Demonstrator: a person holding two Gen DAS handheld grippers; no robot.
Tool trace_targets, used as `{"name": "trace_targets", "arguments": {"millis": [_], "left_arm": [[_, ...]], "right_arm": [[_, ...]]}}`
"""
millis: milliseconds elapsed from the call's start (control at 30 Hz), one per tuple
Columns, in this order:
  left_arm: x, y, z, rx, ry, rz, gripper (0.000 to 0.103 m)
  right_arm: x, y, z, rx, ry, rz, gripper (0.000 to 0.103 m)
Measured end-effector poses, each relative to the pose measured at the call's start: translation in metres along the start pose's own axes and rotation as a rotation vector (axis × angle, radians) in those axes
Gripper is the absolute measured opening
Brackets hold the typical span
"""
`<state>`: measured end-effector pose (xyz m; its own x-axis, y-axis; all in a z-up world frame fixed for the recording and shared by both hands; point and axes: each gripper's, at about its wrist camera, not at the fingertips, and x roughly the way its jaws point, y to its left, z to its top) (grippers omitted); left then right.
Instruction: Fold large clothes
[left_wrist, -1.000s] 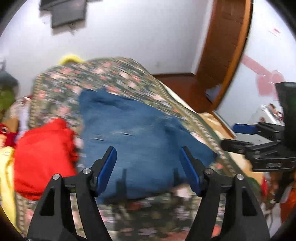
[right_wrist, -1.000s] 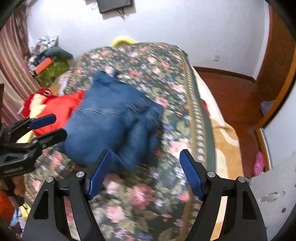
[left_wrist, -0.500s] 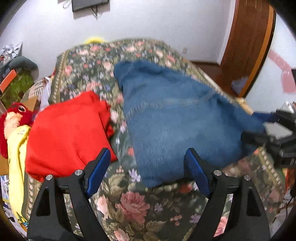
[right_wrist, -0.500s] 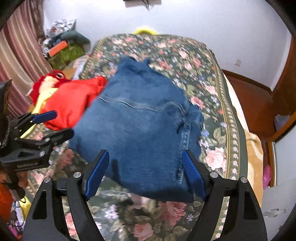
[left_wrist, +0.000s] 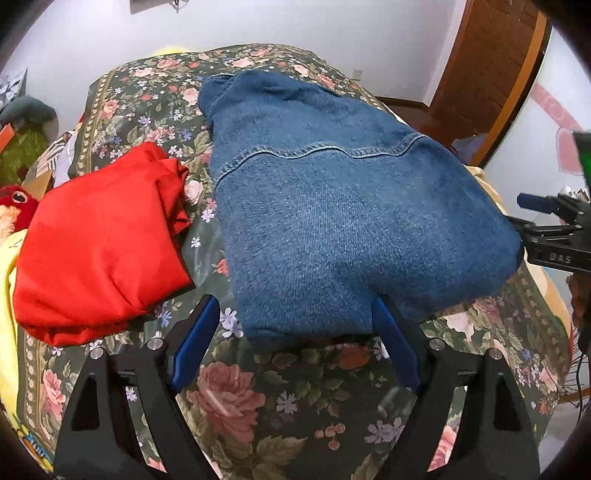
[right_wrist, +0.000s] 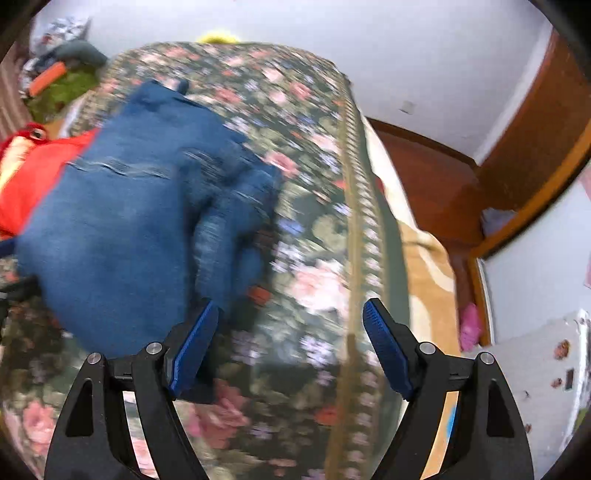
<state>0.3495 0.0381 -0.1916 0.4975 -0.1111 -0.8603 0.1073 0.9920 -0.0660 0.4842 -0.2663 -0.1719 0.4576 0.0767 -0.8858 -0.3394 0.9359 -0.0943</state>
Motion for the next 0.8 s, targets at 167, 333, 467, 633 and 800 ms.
{"name": "trace_targets", "arguments": {"millis": [167,333,467,633,800], "left_arm": [[-0.026,0.01,-0.002,0.012,-0.058,0.053,0.084],[-0.052,0.03,0.011,0.001,-0.151,0.112,0.084],[-0.056,0.044,0.029,-0.026,-0.189,0.134,0.084],[-0.037,0.054,0.046,-0.085,-0.154,0.061,0.084],[-0.011,0.055,0.055,-0.124,-0.102,-0.073,0.084]], "right_arm": [[-0.014,-0.01,0.0,0.032,-0.029,0.033,0.078],[-0.037,-0.006,0.014,0.048,-0.102,0.114,0.078],[-0.043,0.006,0.028,0.067,-0.125,0.233,0.079],[-0.017,0.023,0.042,0.104,-0.062,0.387,0.085],[0.021,0.031,0.049,0.126,0.038,0.444,0.085]]}}
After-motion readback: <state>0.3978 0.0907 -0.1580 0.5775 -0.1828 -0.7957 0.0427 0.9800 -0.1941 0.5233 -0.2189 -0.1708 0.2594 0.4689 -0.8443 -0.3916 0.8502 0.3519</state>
